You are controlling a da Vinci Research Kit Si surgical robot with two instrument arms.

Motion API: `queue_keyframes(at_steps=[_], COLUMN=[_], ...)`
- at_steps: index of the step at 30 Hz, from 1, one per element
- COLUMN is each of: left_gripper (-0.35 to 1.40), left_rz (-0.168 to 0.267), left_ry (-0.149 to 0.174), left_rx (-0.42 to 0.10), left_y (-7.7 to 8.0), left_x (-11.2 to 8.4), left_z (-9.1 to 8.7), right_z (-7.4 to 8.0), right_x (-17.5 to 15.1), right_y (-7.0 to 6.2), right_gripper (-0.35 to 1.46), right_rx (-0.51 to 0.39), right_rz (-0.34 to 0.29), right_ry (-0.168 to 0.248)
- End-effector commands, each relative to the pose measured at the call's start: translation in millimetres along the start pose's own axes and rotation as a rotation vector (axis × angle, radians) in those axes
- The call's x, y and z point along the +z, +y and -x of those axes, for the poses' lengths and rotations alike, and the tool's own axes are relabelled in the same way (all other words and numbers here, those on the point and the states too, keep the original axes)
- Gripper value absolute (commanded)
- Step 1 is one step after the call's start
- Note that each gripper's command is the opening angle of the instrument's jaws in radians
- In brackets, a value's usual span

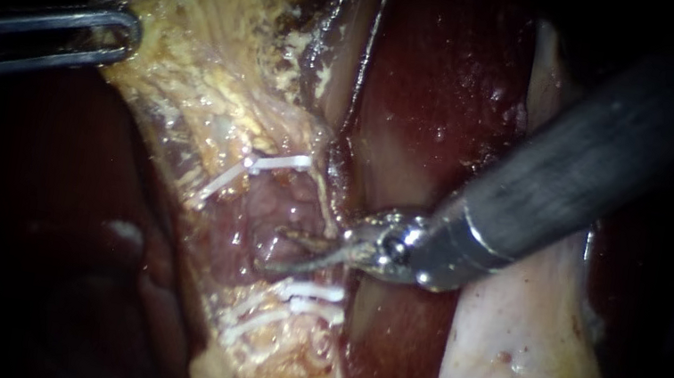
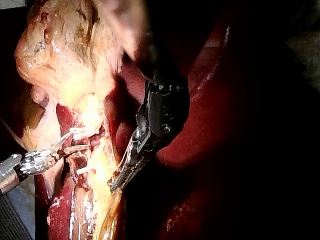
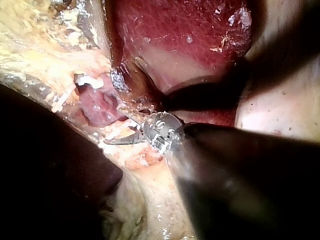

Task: Go back from the cut right tube

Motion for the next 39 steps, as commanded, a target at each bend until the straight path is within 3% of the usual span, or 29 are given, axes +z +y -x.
queue_keyframes(at_steps=[1, 6, 16, 24, 27, 39], left_gripper=[-0.35, -0.35, -0.35, -0.35, -0.35, -0.35], left_rz=[0.0, 0.0, 0.002, -0.001, -0.008, -0.033], left_ry=[0.0, 0.0, -0.001, -0.004, -0.005, 0.07], left_rx=[0.0, 0.0, 0.001, 0.005, 0.01, 0.041], left_y=[0.0, 0.0, -0.1, 0.3, 0.6, 0.9], left_x=[0.0, 0.1, 0.3, 1.9, 3.3, 13.0], left_z=[0.0, 0.0, -0.2, -1.2, -2.2, -8.3], right_z=[0.0, 0.0, -0.7, -1.2, -1.2, -1.0], right_x=[-0.7, -4.6, -12.2, -14.0, -14.1, -14.3], right_y=[0.1, 0.2, 0.1, -0.2, -0.2, -0.2], right_gripper=[1.36, 1.41, 1.43, 1.43, 1.43, 1.43], right_rx=[-0.047, -0.162, -0.278, -0.339, -0.351, -0.369], right_rz=[0.011, 0.06, 0.114, 0.135, 0.135, 0.135], right_ry=[0.013, 0.032, 0.084, 0.089, 0.088, 0.086])
